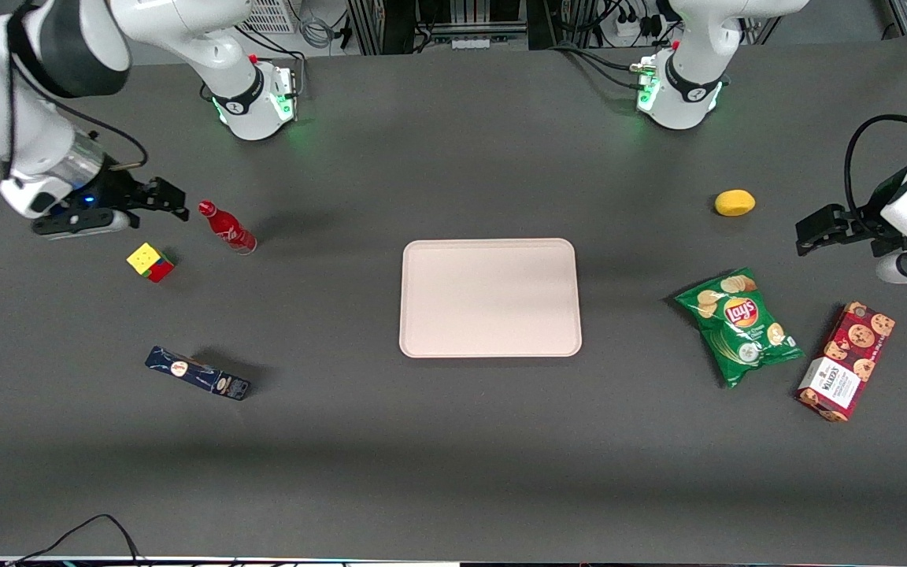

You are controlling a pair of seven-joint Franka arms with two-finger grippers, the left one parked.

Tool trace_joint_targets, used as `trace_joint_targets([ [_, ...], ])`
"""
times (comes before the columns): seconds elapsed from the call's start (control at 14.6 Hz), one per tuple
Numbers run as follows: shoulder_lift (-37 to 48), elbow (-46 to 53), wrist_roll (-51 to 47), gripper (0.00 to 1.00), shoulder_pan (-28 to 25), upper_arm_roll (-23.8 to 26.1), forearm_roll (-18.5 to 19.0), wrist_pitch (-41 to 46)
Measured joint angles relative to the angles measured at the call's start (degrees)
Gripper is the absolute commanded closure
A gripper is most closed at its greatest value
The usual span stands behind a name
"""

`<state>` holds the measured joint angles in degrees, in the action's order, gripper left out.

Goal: Place coke bottle on tray
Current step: 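Lower the open right gripper over the red Coca-Cola bottle's cap, then close the right gripper around the bottle's neck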

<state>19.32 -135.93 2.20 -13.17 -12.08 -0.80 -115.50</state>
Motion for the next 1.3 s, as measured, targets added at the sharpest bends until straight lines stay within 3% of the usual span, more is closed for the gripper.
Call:
trace_joint_targets([
  [0.34,1.84,-8.42,-1.37,0.00,0.02,2.04,3.72,-2.95],
  [1.3,1.85,-17.60,-2.55,0.00,1.27,2.80,6.25,-10.69],
])
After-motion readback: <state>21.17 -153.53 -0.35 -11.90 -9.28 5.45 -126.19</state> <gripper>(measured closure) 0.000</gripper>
